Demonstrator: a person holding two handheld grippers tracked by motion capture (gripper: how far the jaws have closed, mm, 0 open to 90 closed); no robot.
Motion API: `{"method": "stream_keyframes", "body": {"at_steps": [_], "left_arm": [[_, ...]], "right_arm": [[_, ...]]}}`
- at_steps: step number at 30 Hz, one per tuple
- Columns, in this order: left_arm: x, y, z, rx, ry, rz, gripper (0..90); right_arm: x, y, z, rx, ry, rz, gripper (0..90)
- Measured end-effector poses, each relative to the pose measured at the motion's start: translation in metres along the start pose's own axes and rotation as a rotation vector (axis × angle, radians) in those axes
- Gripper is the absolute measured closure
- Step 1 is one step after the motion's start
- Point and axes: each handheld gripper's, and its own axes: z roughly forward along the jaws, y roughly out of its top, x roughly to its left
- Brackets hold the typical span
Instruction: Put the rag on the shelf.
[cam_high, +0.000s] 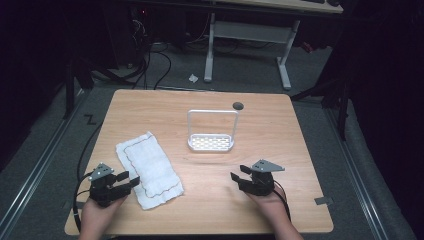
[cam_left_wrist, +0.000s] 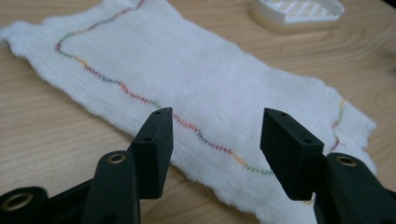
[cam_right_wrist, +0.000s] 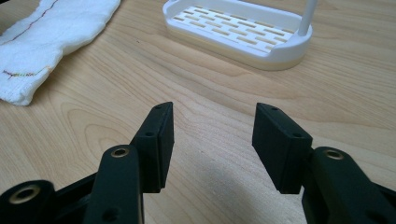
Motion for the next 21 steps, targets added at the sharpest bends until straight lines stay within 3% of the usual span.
{"method": "stream_keyframes", "body": {"at_steps": [9, 12, 13, 15, 16, 18, 19, 21], "left_arm": [[-0.008, 0.002, 0.006, -0.002, -0.003, 0.044, 42.9], [-0.014, 0.003, 0.009, 0.000, -0.022, 0.057, 44.9], [-0.026, 0.003, 0.015, 0.027, -0.062, 0.093, 49.7], [-0.039, 0.004, 0.022, 0.080, -0.056, 0.157, 58.8], [-0.044, 0.004, 0.025, 0.106, -0.051, 0.172, 67.3], [-0.049, 0.004, 0.029, 0.124, -0.049, 0.183, 75.2], [-0.055, 0.003, 0.035, 0.165, -0.023, 0.233, 78.8], [-0.059, 0.003, 0.037, 0.168, -0.014, 0.258, 81.3]], "right_arm": [[-0.003, -0.002, 0.001, 0.007, -0.023, 0.015, 48.4], [-0.003, -0.003, 0.004, 0.018, -0.026, 0.017, 48.5], [-0.003, -0.003, 0.005, 0.022, -0.028, 0.016, 48.5], [-0.002, -0.004, 0.006, 0.028, -0.029, 0.017, 49.2], [-0.002, -0.004, 0.006, 0.030, -0.030, 0.013, 49.5], [-0.002, -0.004, 0.006, 0.030, -0.031, 0.008, 49.6], [-0.001, -0.004, 0.006, 0.028, -0.031, 0.006, 49.7], [0.000, -0.004, 0.006, 0.030, -0.028, 0.006, 49.9]]}}
